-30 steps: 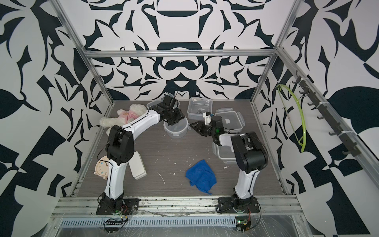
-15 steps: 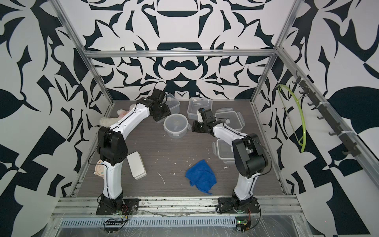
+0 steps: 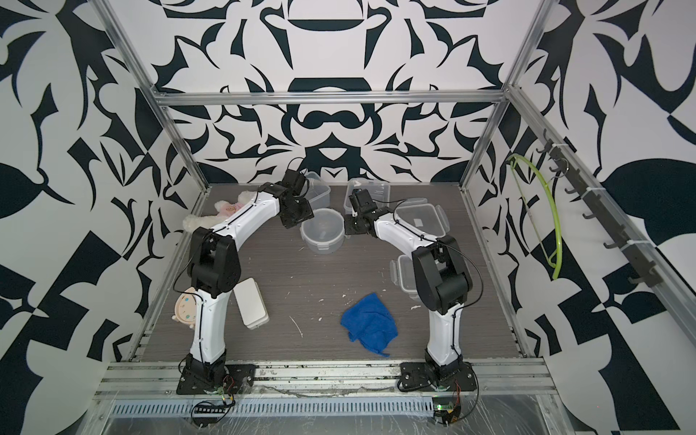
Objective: Wipe the insides of the lunch boxes
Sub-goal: Adjust the lunch box at the center of the board.
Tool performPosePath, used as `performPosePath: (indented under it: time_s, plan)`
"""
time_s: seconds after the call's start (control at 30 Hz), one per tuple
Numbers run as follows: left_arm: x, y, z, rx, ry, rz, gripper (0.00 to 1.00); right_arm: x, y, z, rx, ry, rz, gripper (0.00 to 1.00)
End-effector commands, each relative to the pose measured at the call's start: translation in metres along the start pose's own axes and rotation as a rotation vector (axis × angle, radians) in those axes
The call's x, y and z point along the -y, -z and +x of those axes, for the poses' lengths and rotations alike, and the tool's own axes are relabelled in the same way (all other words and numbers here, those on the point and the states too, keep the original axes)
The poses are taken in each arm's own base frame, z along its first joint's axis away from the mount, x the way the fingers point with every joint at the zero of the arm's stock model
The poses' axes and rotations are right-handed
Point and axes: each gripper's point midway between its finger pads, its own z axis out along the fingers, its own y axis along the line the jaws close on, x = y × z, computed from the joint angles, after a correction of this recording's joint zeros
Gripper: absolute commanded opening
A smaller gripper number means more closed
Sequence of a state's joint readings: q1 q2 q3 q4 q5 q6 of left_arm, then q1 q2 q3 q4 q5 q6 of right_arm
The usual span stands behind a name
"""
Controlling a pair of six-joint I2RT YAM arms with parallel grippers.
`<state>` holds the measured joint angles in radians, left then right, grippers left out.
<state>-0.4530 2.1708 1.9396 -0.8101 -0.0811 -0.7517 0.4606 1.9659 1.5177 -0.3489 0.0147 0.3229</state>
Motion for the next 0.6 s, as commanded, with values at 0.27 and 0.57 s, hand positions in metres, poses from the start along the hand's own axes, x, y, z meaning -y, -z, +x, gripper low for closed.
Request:
performPosePath:
  time_s: [0.27,0.57]
  plan:
    - [0.021,0.010,0.062,-0.077,-0.022,0.046,0.63,-0.007,-0.025,-0.018,-0.037,0.046,0.016,0.00]
    - [0.039,0.022,0.133,-0.179,-0.061,0.058,0.63,-0.021,-0.030,-0.040,0.011,0.070,-0.033,0.14]
